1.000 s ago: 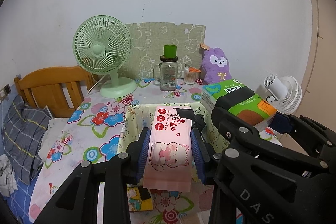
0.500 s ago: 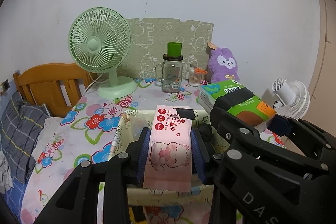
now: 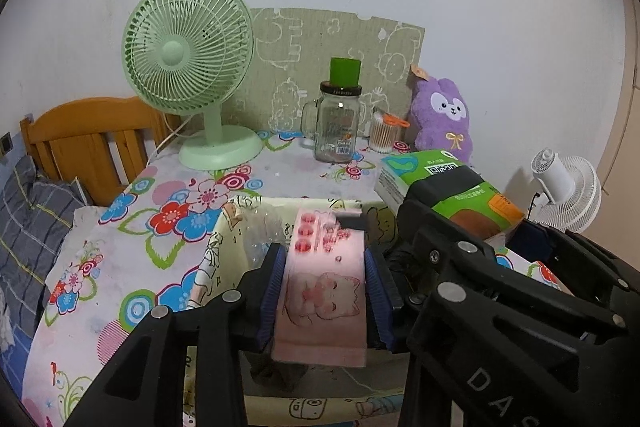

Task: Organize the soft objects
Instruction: 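Lower both packs into the basket and open both tools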

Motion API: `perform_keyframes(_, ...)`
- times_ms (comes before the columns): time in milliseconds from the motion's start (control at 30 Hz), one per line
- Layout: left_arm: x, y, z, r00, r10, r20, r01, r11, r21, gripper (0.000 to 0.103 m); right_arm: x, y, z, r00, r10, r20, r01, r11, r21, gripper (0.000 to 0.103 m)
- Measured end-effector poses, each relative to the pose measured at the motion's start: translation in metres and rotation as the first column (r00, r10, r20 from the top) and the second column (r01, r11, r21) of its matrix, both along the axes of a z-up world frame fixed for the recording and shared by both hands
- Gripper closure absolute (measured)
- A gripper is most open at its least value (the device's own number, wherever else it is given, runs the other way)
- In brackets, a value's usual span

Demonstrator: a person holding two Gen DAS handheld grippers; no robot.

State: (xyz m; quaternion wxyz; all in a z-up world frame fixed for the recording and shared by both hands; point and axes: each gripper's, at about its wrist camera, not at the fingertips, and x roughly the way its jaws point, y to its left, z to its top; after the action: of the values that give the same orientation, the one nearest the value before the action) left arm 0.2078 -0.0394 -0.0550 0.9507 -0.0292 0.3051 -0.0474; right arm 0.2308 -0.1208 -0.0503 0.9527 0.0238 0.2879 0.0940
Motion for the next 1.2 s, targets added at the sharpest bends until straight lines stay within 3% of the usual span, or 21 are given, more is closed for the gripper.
perform_keyframes(33, 0.001, 0.001, -0.001, 1.000, -0.005, -0.006, 0.005, 1.000, -0.004, 0.057, 0.001, 0.001, -0.001, 1.000, 0.004, 0.001, -0.004, 1.000, -0.002, 0.046)
perform_keyframes(100, 0.002, 0.003, -0.003, 1.000, -0.014, -0.020, 0.014, 1.000, -0.007, 0.036, 0.002, 0.004, -0.003, 1.000, 0.012, 0.005, -0.012, 1.000, -0.005, 0.046)
perform_keyframes(400, 0.003, 0.007, -0.009, 0.999, -0.005, -0.035, 0.006, 1.000, 0.023, 0.024, 0.009, 0.011, -0.013, 0.999, 0.045, -0.018, -0.045, 0.999, 0.008, 0.047)
perform_keyframes(733, 0.004, 0.012, -0.013, 0.998, 0.017, -0.060, -0.015, 0.999, 0.047, 0.023, 0.014, 0.018, -0.020, 0.995, 0.084, -0.047, -0.083, 0.996, 0.016, 0.045)
perform_keyframes(900, 0.001, 0.014, -0.011, 0.998, 0.003, -0.055, 0.000, 0.999, 0.041, 0.015, 0.015, 0.020, -0.022, 0.992, 0.106, -0.070, -0.104, 0.994, 0.033, 0.027)
perform_keyframes(1200, -0.009, 0.015, -0.003, 0.999, 0.011, -0.047, -0.009, 0.999, 0.037, 0.010, 0.006, 0.021, -0.015, 0.994, 0.075, -0.077, -0.074, 0.997, 0.015, 0.020)
